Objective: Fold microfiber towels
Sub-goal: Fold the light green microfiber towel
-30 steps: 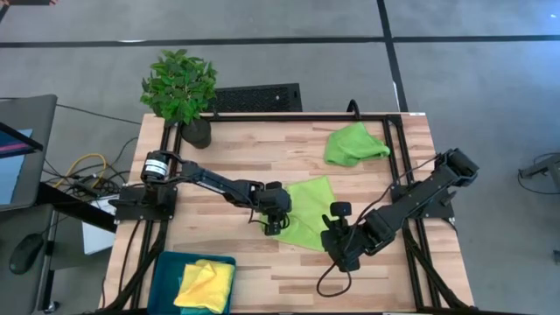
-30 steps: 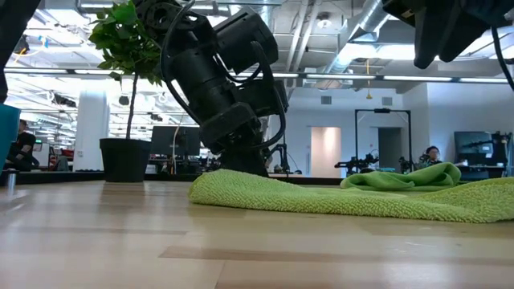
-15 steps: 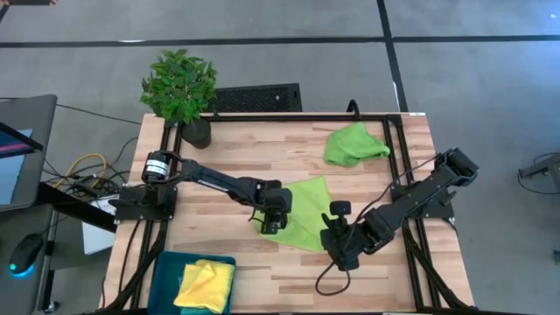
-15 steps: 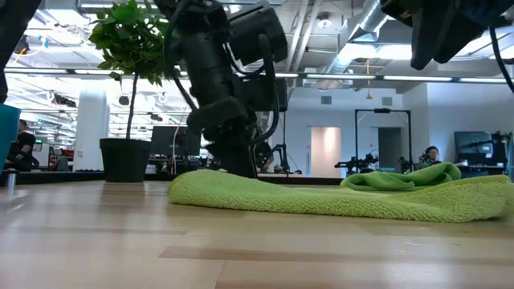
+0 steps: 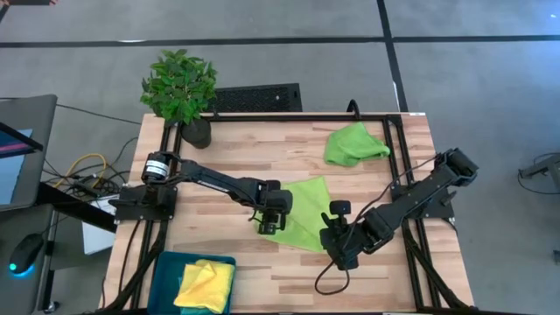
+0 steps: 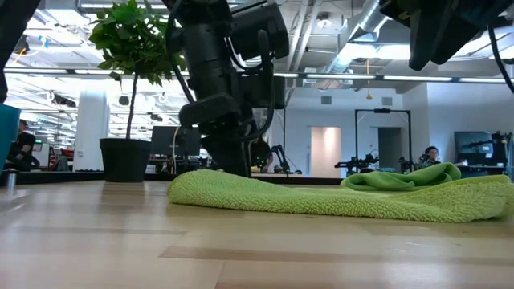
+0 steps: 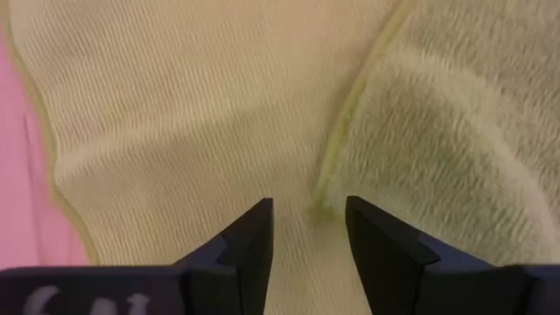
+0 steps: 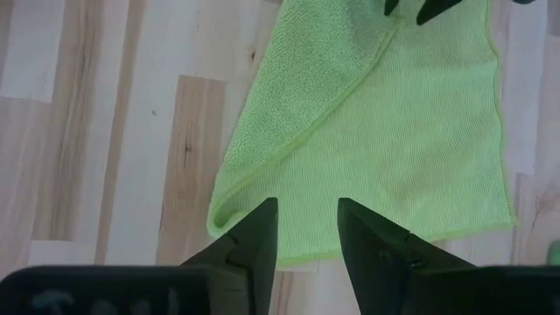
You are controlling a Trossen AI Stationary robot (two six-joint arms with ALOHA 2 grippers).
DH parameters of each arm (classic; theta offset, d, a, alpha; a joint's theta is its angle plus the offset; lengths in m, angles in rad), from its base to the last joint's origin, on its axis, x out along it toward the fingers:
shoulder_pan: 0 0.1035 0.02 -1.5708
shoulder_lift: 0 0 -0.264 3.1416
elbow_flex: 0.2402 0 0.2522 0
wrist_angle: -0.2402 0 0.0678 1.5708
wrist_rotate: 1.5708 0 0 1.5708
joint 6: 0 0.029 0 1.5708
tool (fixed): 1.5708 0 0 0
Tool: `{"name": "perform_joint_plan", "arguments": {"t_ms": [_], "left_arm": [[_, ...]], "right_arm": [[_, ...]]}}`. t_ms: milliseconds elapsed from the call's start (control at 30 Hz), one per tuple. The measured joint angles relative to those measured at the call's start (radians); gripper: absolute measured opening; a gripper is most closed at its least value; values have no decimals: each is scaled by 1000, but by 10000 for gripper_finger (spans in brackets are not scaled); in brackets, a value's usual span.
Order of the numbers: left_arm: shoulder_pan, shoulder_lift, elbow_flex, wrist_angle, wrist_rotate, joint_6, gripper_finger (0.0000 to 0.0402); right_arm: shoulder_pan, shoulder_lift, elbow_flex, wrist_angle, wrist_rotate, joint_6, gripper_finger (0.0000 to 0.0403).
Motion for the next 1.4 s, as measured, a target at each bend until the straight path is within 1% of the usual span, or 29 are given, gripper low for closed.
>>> {"name": "perform_joint_plan", "arguments": {"t_ms": [200,300,400,633,667,967,1067,1200,1400], "left_arm": [[-1,4,0,12,0,0,137],[-1,4,0,6,0,0,126],[-1,4,0,5,0,0,101],[-1,4,0,5,0,3,13],[-1,4,0,5,0,4,7],[-26,4,11,-16,0,-18,2],[-54,0,45,-49,-6,-27,1],[-101,0,114,-138,-29,-46,0],[-187,-1,195,-237,-53,-140,0]], "right_arm": [[0,0,0,0,0,0,141],[0,0,0,0,0,0,142],[0,0,0,0,0,0,143],[0,0,0,0,0,-1,140],[0,0,0,0,0,-1,139],[0,0,0,-1,0,-2,141],[0,0,0,-1,0,-3,139],[0,0,0,-4,0,-3,137],[0,0,0,-5,0,-3,136]]}}
